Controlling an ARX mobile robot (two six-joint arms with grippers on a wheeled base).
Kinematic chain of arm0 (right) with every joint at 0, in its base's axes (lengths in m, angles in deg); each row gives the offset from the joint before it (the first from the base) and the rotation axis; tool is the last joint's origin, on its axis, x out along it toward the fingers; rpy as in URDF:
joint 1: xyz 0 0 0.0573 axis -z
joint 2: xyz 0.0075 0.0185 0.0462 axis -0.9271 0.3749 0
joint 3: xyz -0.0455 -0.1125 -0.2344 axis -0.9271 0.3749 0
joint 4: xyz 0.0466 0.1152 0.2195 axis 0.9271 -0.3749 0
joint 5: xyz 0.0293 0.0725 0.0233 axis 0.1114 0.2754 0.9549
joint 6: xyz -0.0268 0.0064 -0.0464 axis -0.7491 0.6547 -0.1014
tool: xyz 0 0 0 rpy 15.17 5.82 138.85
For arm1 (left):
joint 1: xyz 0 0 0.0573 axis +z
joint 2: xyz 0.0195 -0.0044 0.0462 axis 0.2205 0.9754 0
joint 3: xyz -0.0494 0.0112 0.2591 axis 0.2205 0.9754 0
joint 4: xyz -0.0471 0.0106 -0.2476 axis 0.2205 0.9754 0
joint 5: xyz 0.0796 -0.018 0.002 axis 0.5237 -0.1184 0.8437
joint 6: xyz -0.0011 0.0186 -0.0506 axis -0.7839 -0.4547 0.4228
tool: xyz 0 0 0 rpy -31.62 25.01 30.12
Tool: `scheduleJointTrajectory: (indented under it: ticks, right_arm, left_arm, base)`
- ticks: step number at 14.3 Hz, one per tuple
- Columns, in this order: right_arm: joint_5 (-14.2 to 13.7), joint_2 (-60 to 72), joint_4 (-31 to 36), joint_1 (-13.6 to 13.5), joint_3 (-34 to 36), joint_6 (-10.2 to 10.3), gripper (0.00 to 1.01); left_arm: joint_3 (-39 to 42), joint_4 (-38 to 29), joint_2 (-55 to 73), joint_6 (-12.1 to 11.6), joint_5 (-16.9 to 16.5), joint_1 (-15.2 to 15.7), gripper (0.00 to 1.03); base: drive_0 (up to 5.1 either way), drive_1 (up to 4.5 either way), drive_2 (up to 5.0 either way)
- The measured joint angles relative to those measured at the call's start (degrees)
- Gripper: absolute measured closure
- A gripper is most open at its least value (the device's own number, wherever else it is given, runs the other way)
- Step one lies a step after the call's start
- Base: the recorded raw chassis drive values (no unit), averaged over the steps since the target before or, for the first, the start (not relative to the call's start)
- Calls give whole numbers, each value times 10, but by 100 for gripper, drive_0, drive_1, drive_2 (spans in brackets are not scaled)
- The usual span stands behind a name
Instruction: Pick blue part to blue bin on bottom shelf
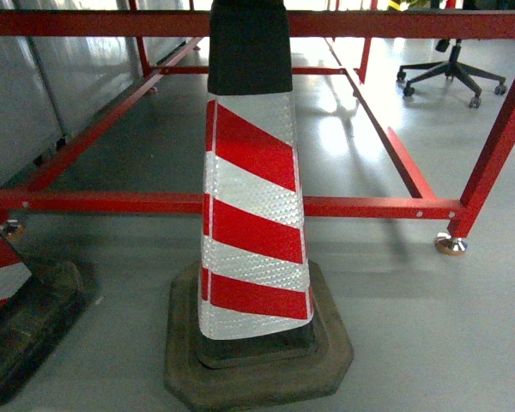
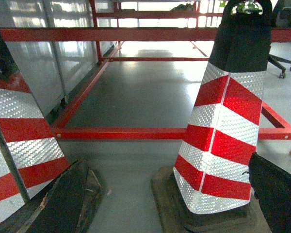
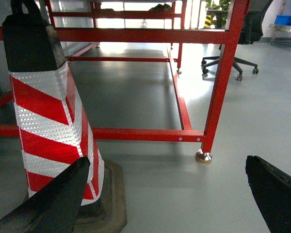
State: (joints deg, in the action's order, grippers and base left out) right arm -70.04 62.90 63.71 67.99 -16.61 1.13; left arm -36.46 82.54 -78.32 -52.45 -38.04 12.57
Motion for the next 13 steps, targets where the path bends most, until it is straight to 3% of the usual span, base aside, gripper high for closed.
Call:
scheduleJointTrajectory:
  ticks: [13]
  right_arm:
    - [0, 0, 0, 0, 0, 0, 3]
  left_arm:
    - [0, 0, 0, 0, 0, 0, 5]
  base:
    - [0, 0, 0]
